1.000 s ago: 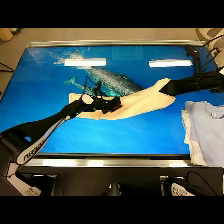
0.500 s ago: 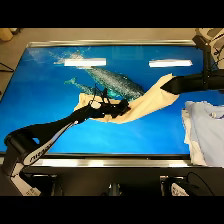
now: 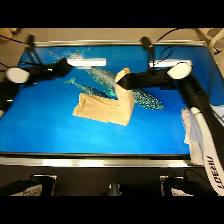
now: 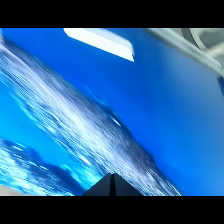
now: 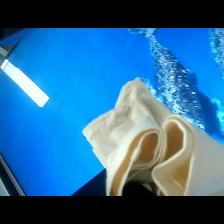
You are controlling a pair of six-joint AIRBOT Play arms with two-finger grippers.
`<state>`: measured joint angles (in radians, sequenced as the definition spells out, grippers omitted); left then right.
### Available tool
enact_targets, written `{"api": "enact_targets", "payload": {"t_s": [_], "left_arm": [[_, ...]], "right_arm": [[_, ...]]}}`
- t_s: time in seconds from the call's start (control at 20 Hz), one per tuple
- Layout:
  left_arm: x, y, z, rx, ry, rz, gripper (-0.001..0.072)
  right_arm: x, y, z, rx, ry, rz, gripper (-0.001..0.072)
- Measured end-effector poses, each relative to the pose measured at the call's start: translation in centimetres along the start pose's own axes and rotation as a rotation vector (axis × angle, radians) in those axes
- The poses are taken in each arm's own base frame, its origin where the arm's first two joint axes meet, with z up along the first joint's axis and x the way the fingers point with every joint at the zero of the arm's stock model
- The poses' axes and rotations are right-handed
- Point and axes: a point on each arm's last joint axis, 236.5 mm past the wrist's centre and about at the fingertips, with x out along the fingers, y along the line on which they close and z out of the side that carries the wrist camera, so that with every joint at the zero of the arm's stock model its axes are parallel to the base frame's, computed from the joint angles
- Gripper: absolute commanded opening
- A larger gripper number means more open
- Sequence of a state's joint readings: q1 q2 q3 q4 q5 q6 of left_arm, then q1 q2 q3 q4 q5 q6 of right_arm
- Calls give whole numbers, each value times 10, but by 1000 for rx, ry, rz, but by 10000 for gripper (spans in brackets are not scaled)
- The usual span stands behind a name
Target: Fold the shirts.
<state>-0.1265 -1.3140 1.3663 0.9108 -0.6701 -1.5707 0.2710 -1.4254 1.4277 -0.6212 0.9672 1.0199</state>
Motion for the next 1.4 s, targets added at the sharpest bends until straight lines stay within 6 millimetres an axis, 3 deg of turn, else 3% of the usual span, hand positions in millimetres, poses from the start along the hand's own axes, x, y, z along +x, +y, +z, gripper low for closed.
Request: {"api": "enact_targets", "payload": {"t_s": [0.1,0.2,0.3,0.4,0.45,0.55,0.6,0.65,0.7,0.85,0.95,1.05,1.15,1.25,1.3,1.4], "left_arm": [[-50,18,35,42,-82,71,31],[-89,25,51,70,-130,116,31],[-115,26,59,98,-161,148,32],[-129,25,62,116,-176,163,32],[-133,25,62,120,-178,167,31],[-138,26,62,127,-180,177,31],[-139,26,62,130,-179,180,32],[-140,25,62,132,-180,178,32],[-140,25,61,134,-176,179,32],[-140,23,60,140,-174,178,32],[-140,24,60,157,-172,183,32],[-140,25,58,193,-162,191,32],[-140,30,54,226,-139,210,32],[-138,37,48,249,-107,234,32],[-137,39,46,254,-94,241,32],[-134,41,40,265,-69,247,32]], "right_arm": [[45,6,-11,56,3,37,15],[85,12,-25,130,8,76,15],[117,20,-39,205,12,121,15],[141,26,-51,276,12,153,25],[151,27,-55,304,9,159,102],[165,29,-60,333,-5,155,323],[169,26,-59,343,-22,142,500],[173,20,-56,354,-45,121,617],[175,15,-54,356,-63,102,628],[169,11,-50,308,-70,104,627],[150,-1,-44,236,-48,101,627],[121,-24,-58,155,62,67,627],[82,-77,-89,105,233,-64,628],[40,-125,-133,136,426,-178,630],[25,-138,-154,170,503,-196,635],[14,-152,-182,227,585,-204,647]]}}
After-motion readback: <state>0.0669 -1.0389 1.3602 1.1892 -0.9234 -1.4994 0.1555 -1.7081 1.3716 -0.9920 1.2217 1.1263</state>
